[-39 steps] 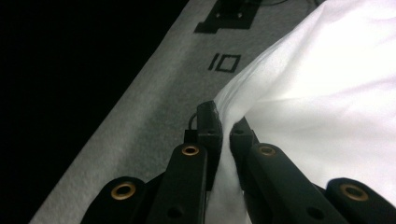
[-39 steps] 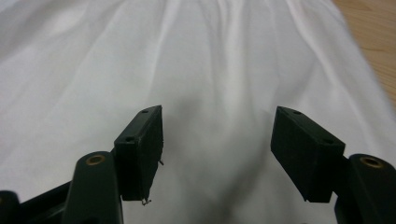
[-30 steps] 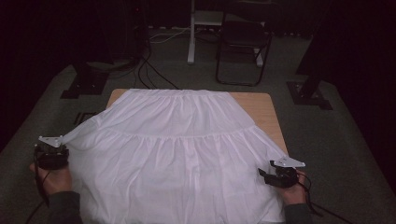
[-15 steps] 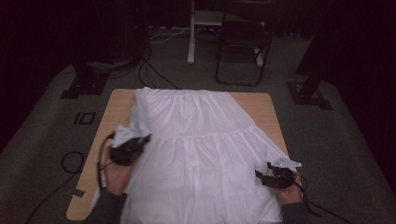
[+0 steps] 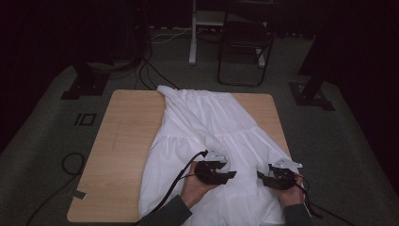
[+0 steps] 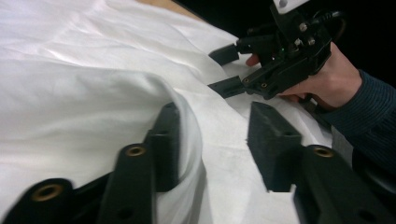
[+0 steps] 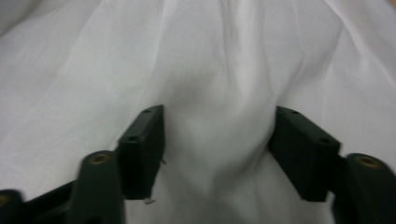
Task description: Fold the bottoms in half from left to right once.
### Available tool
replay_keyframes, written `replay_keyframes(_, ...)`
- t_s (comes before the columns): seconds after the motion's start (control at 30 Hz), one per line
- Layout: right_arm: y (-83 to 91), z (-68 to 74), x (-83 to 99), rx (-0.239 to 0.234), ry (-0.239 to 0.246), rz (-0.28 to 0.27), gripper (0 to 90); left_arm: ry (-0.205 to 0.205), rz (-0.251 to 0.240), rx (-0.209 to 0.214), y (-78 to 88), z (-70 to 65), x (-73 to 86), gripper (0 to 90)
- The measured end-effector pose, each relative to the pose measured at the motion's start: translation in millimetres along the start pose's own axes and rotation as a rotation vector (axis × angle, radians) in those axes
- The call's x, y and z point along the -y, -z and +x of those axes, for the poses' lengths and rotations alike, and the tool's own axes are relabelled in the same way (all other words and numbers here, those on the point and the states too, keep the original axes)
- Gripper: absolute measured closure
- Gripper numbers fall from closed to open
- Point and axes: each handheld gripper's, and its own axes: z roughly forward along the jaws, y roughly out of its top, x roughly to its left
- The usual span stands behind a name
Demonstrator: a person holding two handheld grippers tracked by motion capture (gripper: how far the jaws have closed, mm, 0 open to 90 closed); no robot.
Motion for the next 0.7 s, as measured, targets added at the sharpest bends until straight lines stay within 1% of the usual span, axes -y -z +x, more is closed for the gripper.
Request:
replay_keyframes(0.03,2.0,2.9,-3.7,0.013,0.001,0.000,38.2,0.001,-0.013,0.003,6.0,2.4,-0.3,51.7)
replay_keyframes(0.07,4.3,5.3,-7.4,0.013,-0.003,-0.009,40.0,0.001,-0.013,0.003,6.0,2.4,-0.3,50.2)
replay_keyframes(0.1,9.6,10.3,-14.9,0.007,-0.009,-0.032,40.9,0.016,-0.044,0.009,24.7,9.9,-0.6,48.2)
replay_keyframes(0.13,13.2,14.3,-20.1,0.005,-0.010,-0.048,41.5,0.016,-0.044,0.009,24.7,9.9,-0.6,47.7)
replay_keyframes(0.17,18.8,21.8,-29.2,-0.001,-0.002,-0.072,41.5,0.074,-0.086,0.055,43.1,20.4,0.9,46.6)
replay_keyframes(0.2,21.6,26.3,-34.5,-0.006,0.014,-0.085,41.5,0.104,-0.109,0.070,53.0,25.4,2.0,46.6)
replay_keyframes(0.23,25.3,34.5,-43.2,-0.017,0.027,-0.100,41.0,0.097,-0.118,0.054,58.4,26.9,2.9,46.6)
replay_keyframes(0.27,26.6,39.0,-48.2,-0.023,0.036,-0.109,40.7,0.088,-0.119,0.017,65.4,27.8,4.0,46.6)
replay_keyframes(0.3,28.2,46.3,-56.2,-0.035,0.049,-0.119,40.3,0.081,-0.113,-0.006,68.8,28.5,4.7,46.6)
replay_keyframes(0.33,28.4,50.1,-60.8,-0.044,0.052,-0.125,39.7,0.078,-0.109,-0.033,73.9,30.0,6.4,46.6)
replay_keyframes(0.37,28.0,55.5,-68.3,-0.064,0.051,-0.133,38.7,0.074,-0.110,-0.045,77.1,31.4,8.0,46.3)
replay_keyframes(0.4,28.0,55.5,-68.3,-0.064,0.051,-0.133,38.7,0.074,-0.110,-0.045,77.1,31.4,8.0,46.2)
replay_keyframes(0.43,25.0,61.9,-79.3,-0.085,0.047,-0.141,37.3,0.066,-0.103,-0.115,88.6,38.8,15.2,45.6)
replay_keyframes(0.47,25.0,61.9,-79.3,-0.085,0.047,-0.141,37.3,0.066,-0.103,-0.115,88.6,38.8,15.2,45.3)
replay_keyframes(0.5,18.5,65.8,-88.4,-0.095,0.039,-0.129,37.0,0.069,-0.096,-0.179,99.1,48.4,23.1,44.9)
replay_keyframes(0.53,15.5,66.8,-91.2,-0.098,0.039,-0.127,36.7,0.063,-0.085,-0.254,106.8,55.9,30.0,44.7)
replay_keyframes(0.57,9.8,68.4,-95.2,-0.108,0.040,-0.122,36.7,0.065,-0.076,-0.300,111.2,60.7,34.6,44.0)
replay_keyframes(0.6,5.7,69.1,-97.1,-0.112,0.043,-0.118,36.7,0.068,-0.058,-0.376,119.2,69.2,42.8,43.5)
replay_keyframes(0.63,-1.5,70.1,-99.4,-0.114,0.043,-0.102,36.7,0.074,-0.051,-0.419,123.9,74.1,48.1,43.5)
replay_keyframes(0.67,-6.3,70.4,-100.2,-0.114,0.044,-0.094,36.7,0.097,-0.045,-0.470,131.5,82.9,57.1,43.4)
replay_keyframes(0.7,-13.9,70.9,-100.9,-0.117,0.040,-0.074,36.8,0.116,-0.039,-0.489,136.4,88.3,62.5,43.1)
